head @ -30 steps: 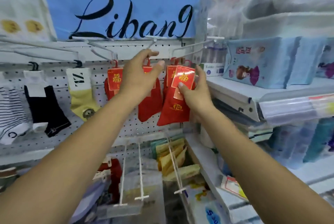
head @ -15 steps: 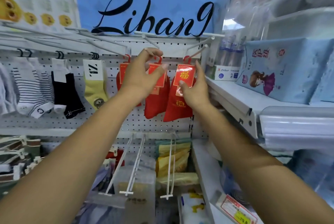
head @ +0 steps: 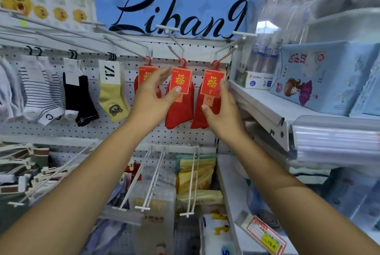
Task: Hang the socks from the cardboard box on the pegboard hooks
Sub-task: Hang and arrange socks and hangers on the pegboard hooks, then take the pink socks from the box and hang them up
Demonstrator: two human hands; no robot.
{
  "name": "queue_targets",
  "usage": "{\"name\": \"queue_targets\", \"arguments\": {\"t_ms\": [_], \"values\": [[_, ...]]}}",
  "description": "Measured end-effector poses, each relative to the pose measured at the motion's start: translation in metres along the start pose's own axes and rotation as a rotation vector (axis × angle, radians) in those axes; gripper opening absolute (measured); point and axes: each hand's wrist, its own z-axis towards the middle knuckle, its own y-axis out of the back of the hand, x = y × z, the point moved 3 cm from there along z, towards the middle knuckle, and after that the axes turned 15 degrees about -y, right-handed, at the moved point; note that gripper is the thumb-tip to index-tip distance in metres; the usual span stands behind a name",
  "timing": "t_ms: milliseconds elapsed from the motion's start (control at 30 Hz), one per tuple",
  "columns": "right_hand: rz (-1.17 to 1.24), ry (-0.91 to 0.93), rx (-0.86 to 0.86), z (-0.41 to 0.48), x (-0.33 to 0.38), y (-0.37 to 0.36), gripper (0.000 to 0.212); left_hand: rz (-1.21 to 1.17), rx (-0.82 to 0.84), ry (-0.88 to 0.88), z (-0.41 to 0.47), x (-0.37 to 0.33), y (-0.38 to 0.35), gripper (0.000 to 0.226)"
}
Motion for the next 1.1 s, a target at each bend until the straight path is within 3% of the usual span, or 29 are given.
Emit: {"name": "queue_targets", "arguments": {"t_ms": [267,567,800,1100], "values": [[-0.006,0.068,0.071,-0.085,0.0,-0.026,0.066,0.184,0.022,0.078,-0.106,0.008,0.062,0.051],[0.002,0.172,0.444,-0.223,0.035,-0.125,0.056,0.371,0.045,0.315,-0.251,0.017,0.186,0.053],[0.001,0.084,0.756,-0.358,0.045,-0.248,0.054,0.515,0.045,0.573,-0.389,0.016,0.322,0.052],[-0.244,0.001,1.141,-0.501,0.054,-0.382,0.054,0.753,0.096,0.869,-0.555,0.002,0.474,0.056]]}}
